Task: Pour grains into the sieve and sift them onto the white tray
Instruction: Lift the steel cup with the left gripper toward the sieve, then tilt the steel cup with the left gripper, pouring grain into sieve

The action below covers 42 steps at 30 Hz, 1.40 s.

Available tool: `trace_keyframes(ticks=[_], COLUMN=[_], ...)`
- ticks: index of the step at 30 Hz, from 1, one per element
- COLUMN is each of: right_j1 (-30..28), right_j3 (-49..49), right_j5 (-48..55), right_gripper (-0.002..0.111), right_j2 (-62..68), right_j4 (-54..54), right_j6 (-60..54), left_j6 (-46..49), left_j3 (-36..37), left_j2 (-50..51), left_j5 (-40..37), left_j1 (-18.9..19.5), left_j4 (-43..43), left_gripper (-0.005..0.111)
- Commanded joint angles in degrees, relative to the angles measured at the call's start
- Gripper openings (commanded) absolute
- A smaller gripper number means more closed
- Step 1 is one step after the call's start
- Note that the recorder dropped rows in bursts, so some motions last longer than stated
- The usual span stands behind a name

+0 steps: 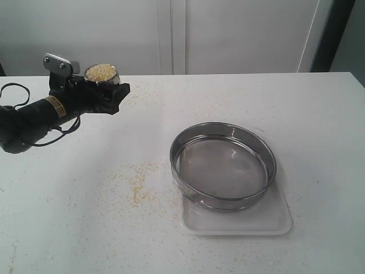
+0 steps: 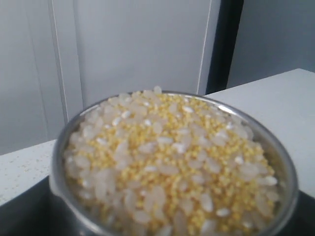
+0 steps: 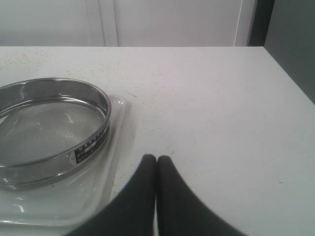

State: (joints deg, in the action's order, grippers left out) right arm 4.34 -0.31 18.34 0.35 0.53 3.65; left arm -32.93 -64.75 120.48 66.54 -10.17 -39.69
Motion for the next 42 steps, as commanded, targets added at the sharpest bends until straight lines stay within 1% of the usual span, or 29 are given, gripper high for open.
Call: trace_keyframes(ticks=[1, 4, 6, 9, 14, 21, 26, 33, 37, 42], right_j1=[-0.4, -0.4, -0.4, -0.4, -0.4, -0.4, -0.4, -0.4, -0.4, -0.4], right_j3=[0.3, 0.3, 0.3, 0.3, 0.3, 0.3, 0.3, 0.3, 0.3, 0.3], right_j5=[-0.4, -0.4, -0.4, -0.4, -0.4, -0.4, -0.4, -0.4, -0.4, -0.4], right_gripper=[0.0, 0.0, 0.0, 0.0, 0.0, 0.0, 0.0, 0.0, 0.0, 0.0], right_j2=[-0.4, -0.4, -0.4, -0.4, -0.4, -0.4, -0.4, -0.4, -0.4, -0.4], right_j4=[-0.1, -0.1, -0.1, -0.1, -0.1, -0.1, -0.1, -0.1, -0.1, -0.1], right_j6=[0.1, 0.1, 0.1, 0.1, 0.1, 0.1, 0.1, 0.1, 0.1, 0.1], left_j6=[-1.8, -2.4, -4.8, -5.8, -6.0, -7.4, -7.0, -5.5, -4.1, -3.3], left_j3=[2.6, 4.2, 4.3, 4.3, 4.3, 4.3, 4.0, 2.2, 0.5, -0.7], left_j2=[-5.2, -7.5, -8.9, -10.6, -13.7, -14.5, -14.5, -14.5, -14.5, -14.5], left_j5=[0.6, -0.1, -1.8, -4.0, -9.6, -9.9, -14.2, -22.7, -22.8, -25.6], left_j1=[-1.1, -2.6, -3.8, -6.1, -11.5, -17.0, -20.9, -25.0, -26.3, -27.1], left_j4=[-1.7, -1.9, -3.3, -4.9, -4.9, -3.9, -3.4, -3.2, -3.7, -6.1], left_gripper=[0.0, 0.0, 0.0, 0.0, 0.0, 0.0, 0.0, 0.0, 0.0, 0.0])
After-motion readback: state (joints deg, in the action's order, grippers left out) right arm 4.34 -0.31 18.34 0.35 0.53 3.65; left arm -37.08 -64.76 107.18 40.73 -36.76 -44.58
